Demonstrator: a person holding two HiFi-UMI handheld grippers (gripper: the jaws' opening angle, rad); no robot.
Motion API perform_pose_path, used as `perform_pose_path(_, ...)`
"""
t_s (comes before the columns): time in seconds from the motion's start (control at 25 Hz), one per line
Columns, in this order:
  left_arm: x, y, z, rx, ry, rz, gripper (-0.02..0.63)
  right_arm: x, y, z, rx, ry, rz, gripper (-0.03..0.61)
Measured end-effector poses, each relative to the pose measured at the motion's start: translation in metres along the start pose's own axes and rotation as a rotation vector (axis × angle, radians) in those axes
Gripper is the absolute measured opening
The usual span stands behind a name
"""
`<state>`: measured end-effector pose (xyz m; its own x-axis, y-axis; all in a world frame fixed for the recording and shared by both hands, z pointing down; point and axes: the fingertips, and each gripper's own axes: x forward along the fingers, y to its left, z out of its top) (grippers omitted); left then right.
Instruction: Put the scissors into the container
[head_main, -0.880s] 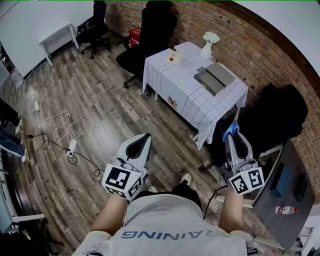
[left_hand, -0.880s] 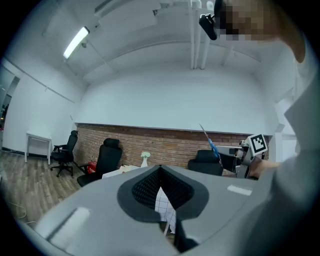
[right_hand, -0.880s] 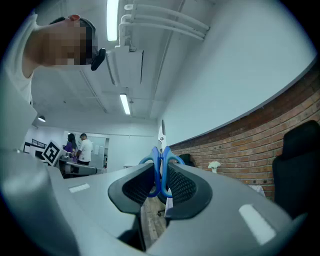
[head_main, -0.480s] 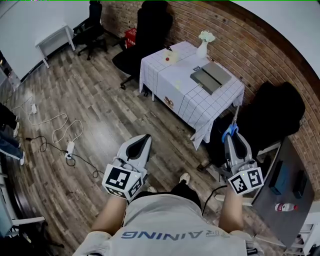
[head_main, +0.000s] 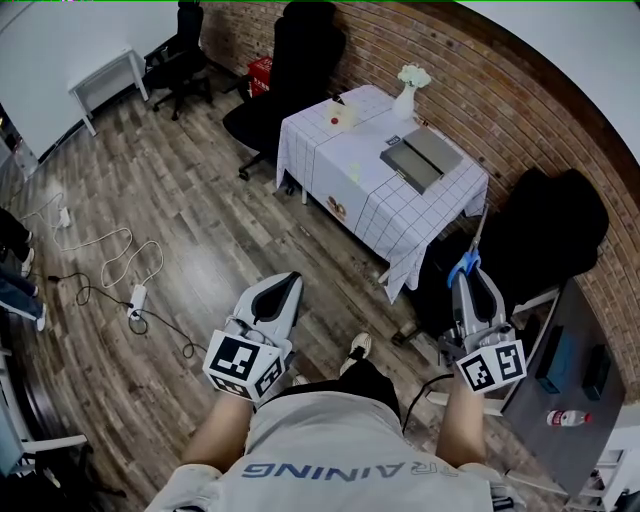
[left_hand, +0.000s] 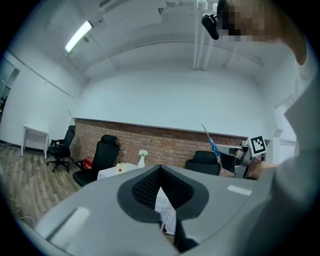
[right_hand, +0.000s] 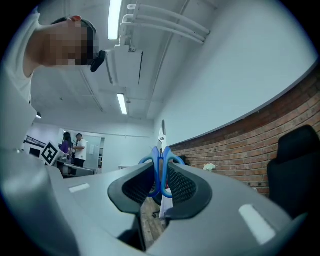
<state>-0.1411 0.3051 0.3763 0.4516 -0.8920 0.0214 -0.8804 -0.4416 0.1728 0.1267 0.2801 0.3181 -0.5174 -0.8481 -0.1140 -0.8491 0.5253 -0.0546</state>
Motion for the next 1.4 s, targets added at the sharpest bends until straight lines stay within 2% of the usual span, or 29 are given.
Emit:
perform_pose_path(0.4, 0.042, 0.034, -0.007, -0.005, 0.037, 0.021, 0.000, 0.057, -0.029, -0.024, 0.037, 0.041, -0.001, 0.103)
perform_pose_path(0.64, 0.073, 0.067, 0.010, 0.010, 0.040, 0.068, 0.000, 0.112, -0.045, -0.024, 0.057, 0.028, 0.042, 0.103)
perform_pose_path(0.84, 0.116, 0.079, 0.021, 0.015, 0.045, 0.076, 0.000, 0.153, -0.074, -0.019, 0.076, 0.024, 0.056, 0.103)
perform_pose_path(1.16, 0.209, 0.084, 0.033, 0.017, 0.057, 0.070, 0.000, 0.207, -0.147, -0.015, 0.082, 0.028, 0.054, 0.103)
perform_pose_path(1.4, 0.295, 0.065, 0.034, 0.044, 0.074, 0.027, 0.000, 0.226, -0.228, -0.022, 0.096, 0.030, 0.006, 0.103)
